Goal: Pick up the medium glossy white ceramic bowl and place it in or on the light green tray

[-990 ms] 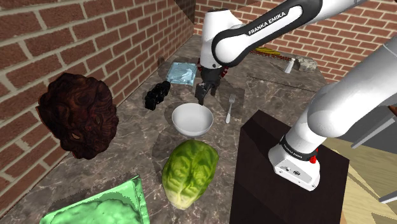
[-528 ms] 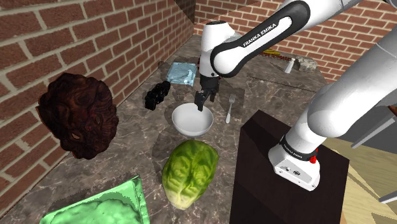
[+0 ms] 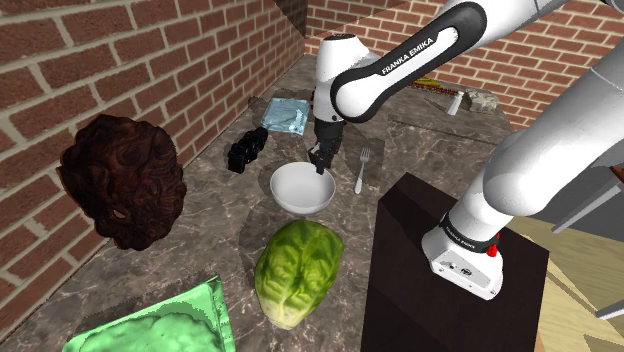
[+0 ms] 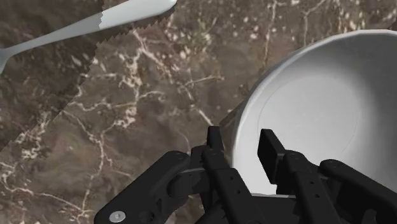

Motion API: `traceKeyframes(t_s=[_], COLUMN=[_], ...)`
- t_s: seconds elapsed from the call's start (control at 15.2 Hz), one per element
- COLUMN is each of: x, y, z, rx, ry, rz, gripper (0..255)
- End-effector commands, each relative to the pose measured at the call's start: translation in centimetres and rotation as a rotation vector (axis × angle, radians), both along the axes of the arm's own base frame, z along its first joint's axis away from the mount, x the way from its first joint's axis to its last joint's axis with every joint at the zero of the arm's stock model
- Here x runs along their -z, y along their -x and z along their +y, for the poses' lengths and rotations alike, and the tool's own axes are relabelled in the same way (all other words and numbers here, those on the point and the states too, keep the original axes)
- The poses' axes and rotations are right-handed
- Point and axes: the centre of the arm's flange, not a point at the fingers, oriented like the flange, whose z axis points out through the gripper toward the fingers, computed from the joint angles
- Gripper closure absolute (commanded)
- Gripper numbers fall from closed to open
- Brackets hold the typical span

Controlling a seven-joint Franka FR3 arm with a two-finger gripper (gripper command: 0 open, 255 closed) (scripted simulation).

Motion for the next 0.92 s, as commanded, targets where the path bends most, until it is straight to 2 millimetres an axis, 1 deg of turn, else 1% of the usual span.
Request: traceKeyframes(t_s=[0.0,0.46,0.86], x=[0.0,0.0,-3.2], y=[0.0,0.0,0.0], z=[0.0,0.0,0.0], rx=[0.0,0.0,0.0], ry=[0.0,0.0,0.0], rz=[0.0,0.0,0.0], gripper=[255,255,255])
